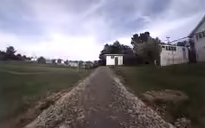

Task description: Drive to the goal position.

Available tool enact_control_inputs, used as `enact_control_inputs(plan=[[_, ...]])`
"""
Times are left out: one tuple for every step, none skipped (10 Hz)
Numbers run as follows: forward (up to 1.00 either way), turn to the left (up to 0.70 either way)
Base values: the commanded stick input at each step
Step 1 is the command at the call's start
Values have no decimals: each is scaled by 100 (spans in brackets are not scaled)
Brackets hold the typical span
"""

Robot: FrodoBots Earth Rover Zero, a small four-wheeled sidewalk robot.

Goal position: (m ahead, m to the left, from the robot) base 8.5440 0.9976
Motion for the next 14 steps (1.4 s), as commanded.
enact_control_inputs(plan=[[85, 0], [85, 0], [85, 0], [85, 0], [85, 0], [85, 0], [85, 0], [85, 0], [85, 0], [85, 0], [85, 0], [85, 0], [85, 0], [85, 0]])
